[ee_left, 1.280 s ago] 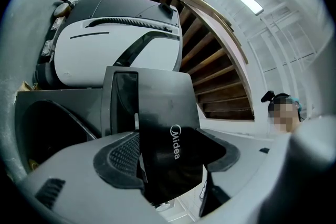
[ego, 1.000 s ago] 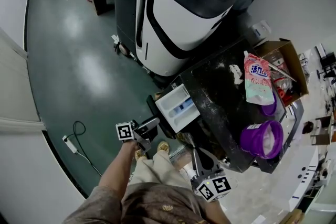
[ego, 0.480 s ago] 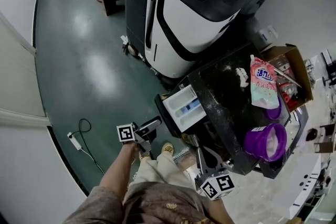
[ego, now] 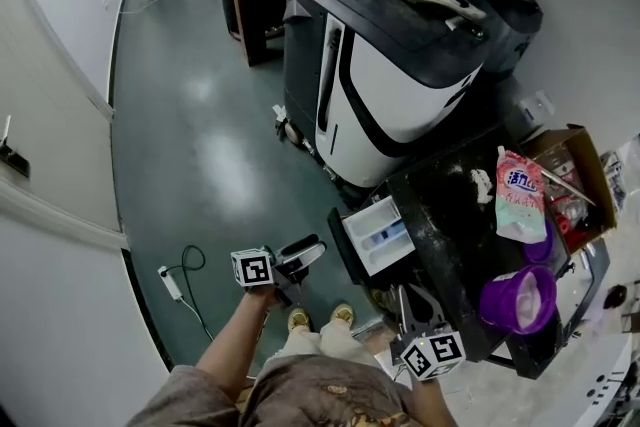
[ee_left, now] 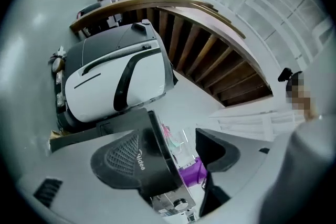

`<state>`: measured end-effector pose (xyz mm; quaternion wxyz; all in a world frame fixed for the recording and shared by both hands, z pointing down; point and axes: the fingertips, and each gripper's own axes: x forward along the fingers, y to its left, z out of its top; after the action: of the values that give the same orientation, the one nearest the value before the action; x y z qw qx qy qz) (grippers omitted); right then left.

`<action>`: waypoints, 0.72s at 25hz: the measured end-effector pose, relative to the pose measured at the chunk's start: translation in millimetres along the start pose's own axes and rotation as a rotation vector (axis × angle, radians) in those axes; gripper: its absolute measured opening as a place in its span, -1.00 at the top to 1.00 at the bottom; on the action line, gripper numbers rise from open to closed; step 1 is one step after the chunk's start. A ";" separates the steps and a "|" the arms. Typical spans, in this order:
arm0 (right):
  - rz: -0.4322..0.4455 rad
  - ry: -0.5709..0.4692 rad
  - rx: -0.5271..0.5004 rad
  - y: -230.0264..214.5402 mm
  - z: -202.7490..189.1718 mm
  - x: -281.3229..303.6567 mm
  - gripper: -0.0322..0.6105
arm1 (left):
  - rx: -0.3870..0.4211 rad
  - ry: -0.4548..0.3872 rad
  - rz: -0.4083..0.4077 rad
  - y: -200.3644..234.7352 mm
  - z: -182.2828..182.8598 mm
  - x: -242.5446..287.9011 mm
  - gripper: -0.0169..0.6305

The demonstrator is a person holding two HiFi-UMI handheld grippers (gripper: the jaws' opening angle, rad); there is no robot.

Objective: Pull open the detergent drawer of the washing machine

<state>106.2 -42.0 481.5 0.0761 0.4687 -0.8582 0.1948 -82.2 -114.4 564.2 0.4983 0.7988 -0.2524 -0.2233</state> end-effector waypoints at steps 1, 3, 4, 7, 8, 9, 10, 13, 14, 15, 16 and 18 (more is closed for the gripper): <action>0.009 -0.005 -0.002 0.7 3.7 2.1 0.89 | 0.018 -0.002 0.012 -12.0 6.7 0.9 -0.11; 0.027 -0.012 -0.008 1.9 9.9 6.4 0.89 | 0.045 -0.014 0.051 -28.2 17.7 0.3 -0.11; 0.035 -0.017 -0.011 2.1 12.8 8.4 0.89 | 0.054 -0.023 0.071 -33.4 22.1 -0.5 -0.11; 0.055 -0.033 -0.013 2.2 22.4 12.2 0.89 | 0.104 -0.043 0.095 -56.8 35.0 1.3 -0.11; 0.061 -0.039 -0.012 2.5 25.7 12.9 0.89 | 0.129 -0.043 0.100 -66.3 39.0 2.3 -0.11; 0.066 -0.044 -0.012 2.7 28.7 13.7 0.89 | 0.156 -0.040 0.106 -75.5 42.6 3.6 -0.11; 0.072 -0.050 -0.012 2.9 31.5 14.7 0.89 | 0.186 -0.034 0.112 -84.4 45.9 5.0 -0.11; 0.088 -0.064 -0.016 3.1 40.4 17.4 0.89 | 0.276 -0.014 0.130 -109.4 53.1 9.3 -0.11; 0.093 -0.069 -0.019 3.1 44.1 18.2 0.89 | 0.309 -0.008 0.139 -116.9 54.7 10.4 -0.11; 0.099 -0.074 -0.024 3.0 47.6 19.4 0.89 | 0.343 -0.002 0.149 -123.6 55.9 11.1 -0.11; 0.105 -0.078 -0.027 2.8 50.4 20.7 0.89 | 0.377 0.004 0.160 -129.3 56.2 11.4 -0.11; 0.114 -0.084 -0.032 3.0 54.3 21.6 0.89 | 0.438 0.019 0.181 -139.1 53.2 10.7 -0.11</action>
<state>94.7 -79.3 438.0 0.0364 0.4255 -0.8890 0.1653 -81.2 -105.2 415.1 0.3335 0.8641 -0.3606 -0.1103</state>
